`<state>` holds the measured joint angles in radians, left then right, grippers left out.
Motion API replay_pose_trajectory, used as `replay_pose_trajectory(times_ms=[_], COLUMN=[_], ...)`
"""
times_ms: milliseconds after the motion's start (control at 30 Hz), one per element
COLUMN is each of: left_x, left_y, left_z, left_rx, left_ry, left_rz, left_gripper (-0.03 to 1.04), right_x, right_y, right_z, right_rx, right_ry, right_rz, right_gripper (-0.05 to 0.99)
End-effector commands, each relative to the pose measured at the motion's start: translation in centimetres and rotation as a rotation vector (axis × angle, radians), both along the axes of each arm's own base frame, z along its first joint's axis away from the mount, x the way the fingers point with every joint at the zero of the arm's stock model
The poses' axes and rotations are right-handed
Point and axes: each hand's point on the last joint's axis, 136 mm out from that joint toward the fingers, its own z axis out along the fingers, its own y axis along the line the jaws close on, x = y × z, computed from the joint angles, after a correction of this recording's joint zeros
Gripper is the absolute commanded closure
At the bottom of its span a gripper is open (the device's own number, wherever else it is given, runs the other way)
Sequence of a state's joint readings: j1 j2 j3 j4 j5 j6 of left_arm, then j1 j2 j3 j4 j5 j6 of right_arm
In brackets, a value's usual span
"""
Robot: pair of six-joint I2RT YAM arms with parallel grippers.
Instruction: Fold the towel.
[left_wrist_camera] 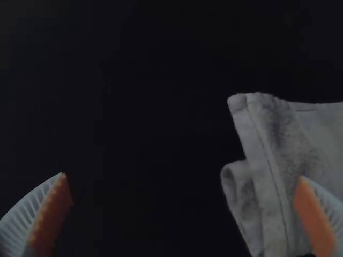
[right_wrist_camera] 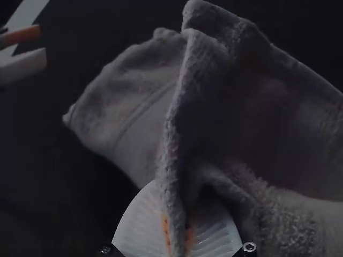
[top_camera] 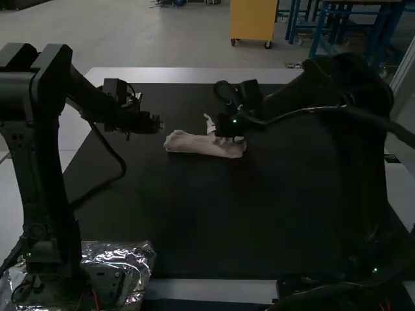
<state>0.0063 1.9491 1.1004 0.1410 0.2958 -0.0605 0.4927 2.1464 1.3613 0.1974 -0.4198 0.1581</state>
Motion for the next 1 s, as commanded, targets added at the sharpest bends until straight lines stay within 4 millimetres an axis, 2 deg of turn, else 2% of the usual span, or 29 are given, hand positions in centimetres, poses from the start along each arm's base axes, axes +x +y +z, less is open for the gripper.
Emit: replay_pose_trajectory(times_ms=[0, 467, 600, 900, 967], left_x=[0.1, -0.2, -0.2, -0.6, -0.8], left_y=[-0.3, 0.3, 1.4, 5.5, 5.8], left_z=[2.9, 2.7, 2.6, 1.8, 1.7], left_rx=[0.006, 0.007, 0.009, 0.022, 0.022], left_ry=[-0.072, -0.089, -0.092, -0.084, -0.081], left_rz=[-0.016, -0.005, 0.018, 0.099, 0.105], left_gripper=[0.04, 0.04, 0.04, 0.04, 0.04], right_x=[0.5, 2.3, 2.4, 2.5, 2.5], right_y=[2.1, 8.3, 9.6, 11.5, 11.8], right_z=[0.8, 1.0, 0.9, 0.8, 0.6], right_rx=[0.025, 0.064, 0.068, 0.079, 0.084], right_ry=[-0.023, -0.064, -0.064, -0.056, -0.041], right_rz=[0.023, 0.082, 0.098, 0.115, 0.116], right_gripper=[0.96, 0.96, 0.96, 0.96, 0.91])
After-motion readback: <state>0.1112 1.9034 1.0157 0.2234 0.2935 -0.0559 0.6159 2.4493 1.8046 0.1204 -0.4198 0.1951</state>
